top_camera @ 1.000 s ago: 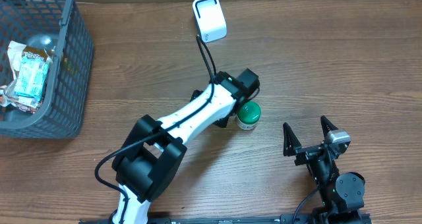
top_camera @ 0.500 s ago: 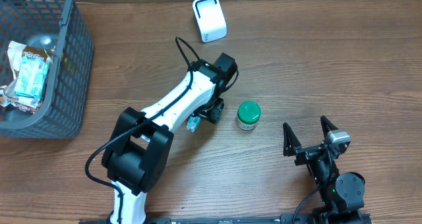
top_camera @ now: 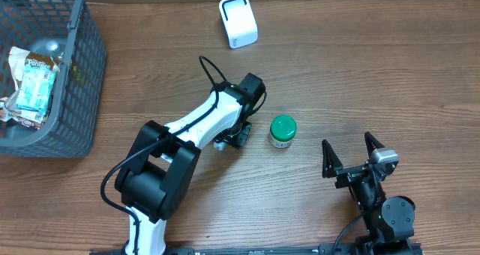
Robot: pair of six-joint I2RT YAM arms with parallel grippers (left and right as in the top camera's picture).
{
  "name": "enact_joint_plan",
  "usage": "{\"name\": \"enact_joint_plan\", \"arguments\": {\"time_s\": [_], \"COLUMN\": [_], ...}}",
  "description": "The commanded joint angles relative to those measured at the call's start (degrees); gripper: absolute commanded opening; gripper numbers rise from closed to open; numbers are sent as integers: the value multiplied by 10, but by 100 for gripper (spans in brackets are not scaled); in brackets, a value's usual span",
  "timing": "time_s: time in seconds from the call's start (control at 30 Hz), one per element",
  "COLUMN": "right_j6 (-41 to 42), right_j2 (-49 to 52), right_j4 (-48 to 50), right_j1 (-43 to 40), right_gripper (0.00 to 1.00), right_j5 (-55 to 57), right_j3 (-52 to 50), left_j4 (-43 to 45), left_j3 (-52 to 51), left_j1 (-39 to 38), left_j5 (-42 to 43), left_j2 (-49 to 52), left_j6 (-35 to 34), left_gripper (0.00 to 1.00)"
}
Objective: Scan the item barcode
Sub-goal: 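Lower the green tissue pack onto the table beside the jar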
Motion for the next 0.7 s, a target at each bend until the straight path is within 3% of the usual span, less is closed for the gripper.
{"name": "enact_joint_plan", "arguments": {"time_s": [0.0,0.03,0.1,0.13,0.2,0.27,0.37,0.43,0.5,0.67], "right_j6": [-2,-2,-2,-2,-2,-2,-2,-2,-2,-2], "right_j2": [-4,-4,-4,-4,-4,-4,-4,-4,-4,-4], "right_j4": [4,4,4,4,4,4,4,4,4,4], "right_j1": [-2,-2,-2,-2,-2,-2,-2,-2,-2,-2], "right_gripper": [100,100,100,100,100,100,100,100,100,100], "right_j5": [0,-1,-1,-1,0,0,-1,0,0,0], "right_j3": [-6,-6,-6,-6,-6,-6,-6,-6,-6,-6], "left_j4": [9,10,14,15,21,33,45,48,49,50], "left_j3": [-16,-16,-16,-16,-16,-16,-16,-16,-16,-15], "left_j1": [0,0,0,0,0,0,0,0,0,0], "left_j5": [8,8,8,8,9,8,8,9,9,56], "left_j2": [-12,-12,-12,-12,-12,-12,-12,-12,-12,-12], "left_j6": [5,5,5,5,5,5,2,-2,-2,-15], "left_gripper": [21,8,5,9,31,43,46,40,23,22]}}
